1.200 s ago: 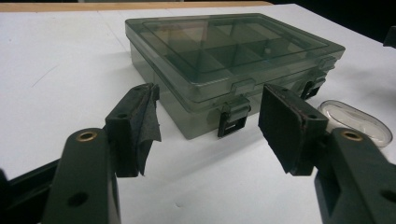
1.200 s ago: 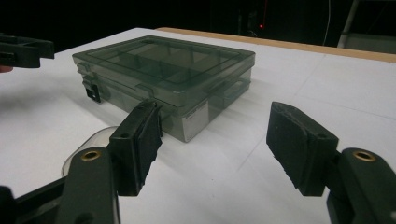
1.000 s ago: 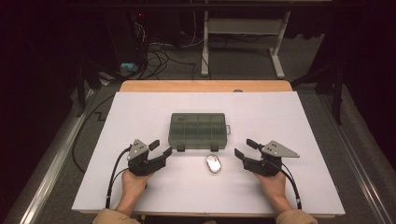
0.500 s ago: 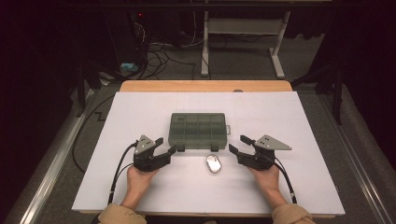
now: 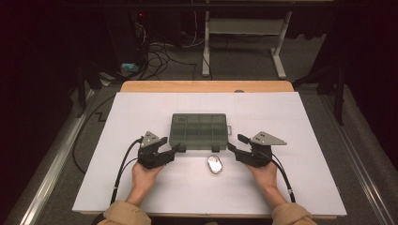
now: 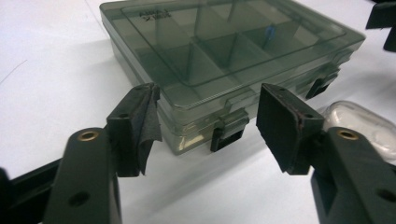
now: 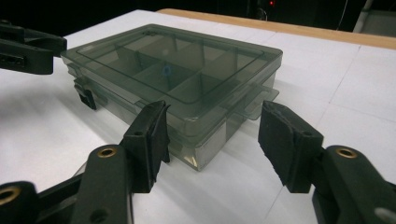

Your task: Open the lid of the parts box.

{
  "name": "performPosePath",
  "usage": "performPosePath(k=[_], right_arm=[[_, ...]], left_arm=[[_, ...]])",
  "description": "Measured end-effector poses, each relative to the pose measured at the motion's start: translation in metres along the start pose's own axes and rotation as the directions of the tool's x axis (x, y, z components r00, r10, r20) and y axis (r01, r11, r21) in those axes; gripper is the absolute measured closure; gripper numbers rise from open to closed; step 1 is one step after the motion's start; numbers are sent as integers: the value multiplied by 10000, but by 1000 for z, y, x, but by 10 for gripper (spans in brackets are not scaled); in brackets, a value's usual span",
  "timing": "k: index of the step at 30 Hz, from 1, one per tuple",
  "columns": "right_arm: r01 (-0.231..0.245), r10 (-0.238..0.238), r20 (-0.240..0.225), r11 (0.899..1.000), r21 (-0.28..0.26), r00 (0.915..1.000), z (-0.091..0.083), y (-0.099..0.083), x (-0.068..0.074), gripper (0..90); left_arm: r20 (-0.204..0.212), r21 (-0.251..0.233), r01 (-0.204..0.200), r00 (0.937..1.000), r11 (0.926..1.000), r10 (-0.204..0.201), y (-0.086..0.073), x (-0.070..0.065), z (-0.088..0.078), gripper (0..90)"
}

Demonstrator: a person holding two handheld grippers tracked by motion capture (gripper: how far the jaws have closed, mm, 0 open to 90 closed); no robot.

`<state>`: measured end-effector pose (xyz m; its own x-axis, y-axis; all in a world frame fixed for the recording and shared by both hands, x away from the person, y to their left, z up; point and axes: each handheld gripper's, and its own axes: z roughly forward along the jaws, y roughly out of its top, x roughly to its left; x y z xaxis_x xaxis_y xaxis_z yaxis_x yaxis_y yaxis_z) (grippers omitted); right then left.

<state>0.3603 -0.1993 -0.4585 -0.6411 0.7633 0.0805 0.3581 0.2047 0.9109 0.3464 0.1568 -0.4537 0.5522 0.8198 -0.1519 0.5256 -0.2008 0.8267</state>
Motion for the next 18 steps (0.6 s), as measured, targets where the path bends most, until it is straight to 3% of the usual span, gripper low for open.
performPosePath(k=[5, 9, 12, 18], right_arm=[[-66, 69, -67, 9985, 535, 10000, 2, 4, -1, 483], [-234, 276, -437, 9953, 941, 9987, 0, 12, -4, 522], [-121, 187, -548, 9929, 1181, 9983, 0, 17, -5, 560], [190, -64, -701, 9835, 1799, 9975, 4, 21, -6, 614]], left_arm=[[-15, 195, -173, 9998, 9997, 173, 4, 0, -1, 433], [172, 558, -324, 9994, 9979, 315, 8, 1, 0, 453], [47, 863, -815, 9967, 9929, 814, 10, -1, 0, 481], [63, 1109, -950, 9955, 9893, 949, 16, 1, -2, 502]])
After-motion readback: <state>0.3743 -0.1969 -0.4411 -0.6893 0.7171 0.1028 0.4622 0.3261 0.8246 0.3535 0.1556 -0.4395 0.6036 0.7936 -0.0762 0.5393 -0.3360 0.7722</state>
